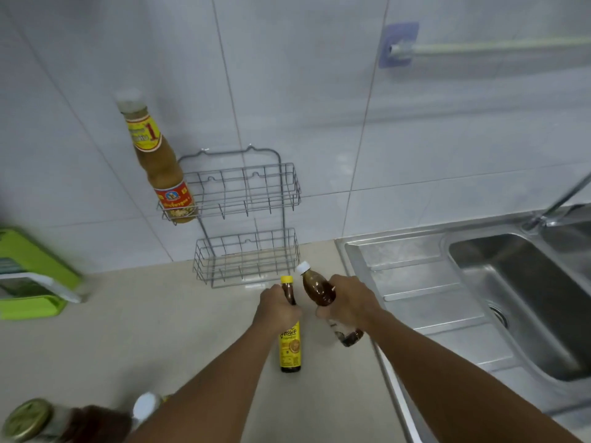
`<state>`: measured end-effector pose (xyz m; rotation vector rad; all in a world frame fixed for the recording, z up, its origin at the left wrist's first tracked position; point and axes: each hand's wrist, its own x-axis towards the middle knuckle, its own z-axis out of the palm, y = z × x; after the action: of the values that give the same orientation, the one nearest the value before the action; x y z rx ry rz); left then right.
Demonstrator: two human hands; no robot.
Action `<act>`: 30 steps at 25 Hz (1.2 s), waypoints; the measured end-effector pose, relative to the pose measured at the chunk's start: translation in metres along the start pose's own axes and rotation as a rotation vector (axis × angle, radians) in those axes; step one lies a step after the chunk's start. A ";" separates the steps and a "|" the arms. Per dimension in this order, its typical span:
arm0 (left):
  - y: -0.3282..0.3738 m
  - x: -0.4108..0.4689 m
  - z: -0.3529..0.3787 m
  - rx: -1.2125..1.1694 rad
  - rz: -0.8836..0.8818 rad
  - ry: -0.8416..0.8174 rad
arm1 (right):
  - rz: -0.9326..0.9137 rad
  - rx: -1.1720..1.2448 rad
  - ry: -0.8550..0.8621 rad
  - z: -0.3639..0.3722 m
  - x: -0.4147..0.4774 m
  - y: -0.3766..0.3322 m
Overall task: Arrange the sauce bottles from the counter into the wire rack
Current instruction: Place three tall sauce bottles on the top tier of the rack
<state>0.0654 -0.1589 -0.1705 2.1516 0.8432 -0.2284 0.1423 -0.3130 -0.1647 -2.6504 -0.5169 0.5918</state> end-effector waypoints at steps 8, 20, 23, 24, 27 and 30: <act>0.096 -0.051 -0.161 -0.153 0.453 0.480 | -0.368 0.572 0.286 -0.124 -0.018 -0.102; 0.097 -0.033 -0.249 -0.158 0.529 0.743 | -0.507 0.584 0.409 -0.165 0.023 -0.201; 0.092 -0.023 -0.247 -0.121 0.534 0.764 | -0.486 0.558 0.374 -0.154 0.039 -0.204; 0.091 -0.019 -0.247 -0.103 0.529 0.764 | -0.482 0.545 0.357 -0.151 0.044 -0.205; 0.086 -0.012 -0.245 -0.080 0.469 0.736 | -0.487 0.516 0.292 -0.143 0.055 -0.208; 0.082 -0.010 -0.239 -0.029 0.431 0.733 | -0.506 0.501 0.261 -0.137 0.060 -0.212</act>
<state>0.0832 -0.0253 0.0432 2.3389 0.7217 0.8273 0.2000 -0.1423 0.0216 -1.9772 -0.8001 0.1803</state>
